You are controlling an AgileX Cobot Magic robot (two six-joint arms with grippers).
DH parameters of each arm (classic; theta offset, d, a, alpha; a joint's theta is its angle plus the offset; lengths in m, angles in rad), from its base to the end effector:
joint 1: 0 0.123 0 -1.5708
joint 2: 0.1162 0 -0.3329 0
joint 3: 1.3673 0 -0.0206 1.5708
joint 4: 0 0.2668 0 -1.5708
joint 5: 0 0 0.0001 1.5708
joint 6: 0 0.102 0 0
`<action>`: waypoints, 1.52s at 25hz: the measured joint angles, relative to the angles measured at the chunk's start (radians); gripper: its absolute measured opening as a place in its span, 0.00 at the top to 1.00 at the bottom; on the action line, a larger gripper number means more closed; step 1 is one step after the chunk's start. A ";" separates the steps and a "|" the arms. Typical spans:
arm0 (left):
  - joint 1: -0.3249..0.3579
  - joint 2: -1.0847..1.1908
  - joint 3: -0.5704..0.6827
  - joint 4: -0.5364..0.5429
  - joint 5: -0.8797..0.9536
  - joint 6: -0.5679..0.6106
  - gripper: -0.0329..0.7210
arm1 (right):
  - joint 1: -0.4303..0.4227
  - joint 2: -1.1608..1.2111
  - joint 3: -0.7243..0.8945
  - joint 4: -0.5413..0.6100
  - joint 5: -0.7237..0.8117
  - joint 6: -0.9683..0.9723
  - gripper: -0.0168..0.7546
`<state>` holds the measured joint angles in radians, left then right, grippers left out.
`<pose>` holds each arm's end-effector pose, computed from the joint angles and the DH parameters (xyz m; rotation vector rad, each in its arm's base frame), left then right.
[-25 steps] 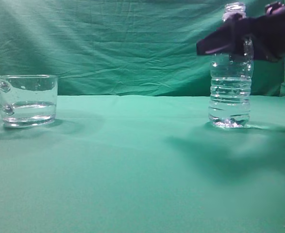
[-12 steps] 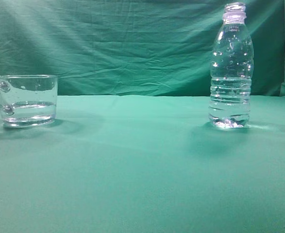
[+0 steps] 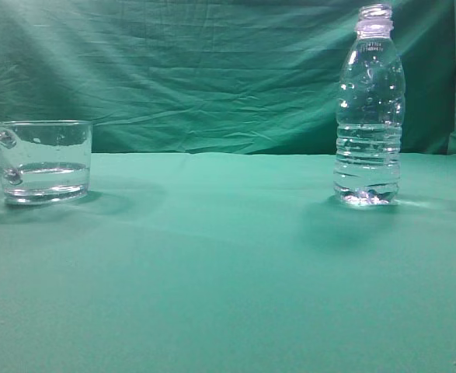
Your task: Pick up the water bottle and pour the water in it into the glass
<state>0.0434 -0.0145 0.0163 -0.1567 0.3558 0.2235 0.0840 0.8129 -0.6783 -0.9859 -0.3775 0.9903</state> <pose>0.0313 -0.0042 0.1732 0.0685 1.8355 0.0341 0.1607 0.0449 0.4138 -0.2917 1.3880 0.3202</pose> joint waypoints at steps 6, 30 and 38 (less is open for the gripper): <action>0.000 0.000 0.000 0.000 0.000 0.000 0.96 | 0.000 -0.196 0.000 -0.118 -0.039 0.078 0.98; 0.000 0.000 0.000 0.000 0.000 0.000 0.96 | 0.000 -0.589 0.052 0.930 0.998 -1.012 0.98; 0.000 0.000 0.000 0.000 0.000 0.000 0.96 | 0.000 -0.783 0.434 1.062 0.831 -1.167 0.98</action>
<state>0.0434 -0.0145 0.0163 -0.1567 0.3558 0.2235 0.0840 0.0304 -0.2438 0.0760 0.4538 -0.1763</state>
